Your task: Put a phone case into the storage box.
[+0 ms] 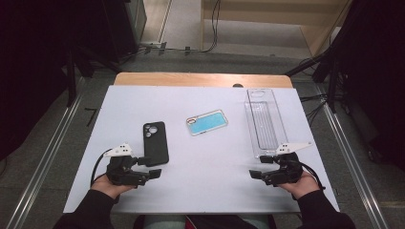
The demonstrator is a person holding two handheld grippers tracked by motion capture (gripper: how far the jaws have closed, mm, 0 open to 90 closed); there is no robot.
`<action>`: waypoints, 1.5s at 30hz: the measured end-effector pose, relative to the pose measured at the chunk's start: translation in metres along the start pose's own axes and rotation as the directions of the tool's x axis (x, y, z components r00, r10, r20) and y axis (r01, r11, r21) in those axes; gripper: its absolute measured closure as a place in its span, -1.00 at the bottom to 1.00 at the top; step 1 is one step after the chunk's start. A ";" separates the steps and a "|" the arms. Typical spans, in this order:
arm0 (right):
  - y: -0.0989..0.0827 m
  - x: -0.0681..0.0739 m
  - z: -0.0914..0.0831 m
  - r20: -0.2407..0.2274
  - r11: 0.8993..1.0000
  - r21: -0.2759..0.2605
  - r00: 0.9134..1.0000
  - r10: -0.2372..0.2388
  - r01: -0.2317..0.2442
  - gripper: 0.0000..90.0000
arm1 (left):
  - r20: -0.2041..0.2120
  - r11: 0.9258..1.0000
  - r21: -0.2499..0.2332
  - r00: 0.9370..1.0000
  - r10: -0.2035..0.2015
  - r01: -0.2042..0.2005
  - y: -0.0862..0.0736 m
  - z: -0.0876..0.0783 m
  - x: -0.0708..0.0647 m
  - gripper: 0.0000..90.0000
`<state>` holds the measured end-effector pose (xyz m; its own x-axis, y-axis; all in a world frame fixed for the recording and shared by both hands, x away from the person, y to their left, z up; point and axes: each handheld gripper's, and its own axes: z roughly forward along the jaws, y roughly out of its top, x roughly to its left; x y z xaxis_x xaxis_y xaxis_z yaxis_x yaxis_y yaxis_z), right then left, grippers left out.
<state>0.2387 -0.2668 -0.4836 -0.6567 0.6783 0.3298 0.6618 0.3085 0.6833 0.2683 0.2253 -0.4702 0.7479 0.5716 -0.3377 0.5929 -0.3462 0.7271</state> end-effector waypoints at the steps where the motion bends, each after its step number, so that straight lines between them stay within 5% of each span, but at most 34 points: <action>1: 0.000 0.000 0.001 0.001 1.000 0.002 1.000 -0.001 0.001 -0.61 | 0.001 1.000 0.001 1.000 0.000 0.000 0.000 0.000 0.000 -0.43; 10: 0.000 0.002 0.001 0.027 1.000 0.012 0.999 -0.026 0.026 -0.63 | -0.002 0.999 0.008 0.999 -0.032 0.032 0.000 -0.002 0.001 -0.43; 14: 0.000 0.001 0.004 0.023 1.000 0.009 0.999 0.025 -0.025 -0.63 | -0.012 0.999 0.004 0.999 -0.045 0.045 0.001 -0.002 0.003 -0.43; 45: -0.001 0.001 0.006 -0.003 0.999 0.039 1.000 -0.005 0.005 -0.63 | -0.007 0.999 0.012 1.000 -0.030 0.030 0.001 -0.004 0.000 -0.43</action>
<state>0.2392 -0.2622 -0.4880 -0.6608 0.6749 0.3283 0.6721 0.3373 0.6592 0.2682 0.2279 -0.4671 0.7278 0.5867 -0.3552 0.6185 -0.3377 0.7095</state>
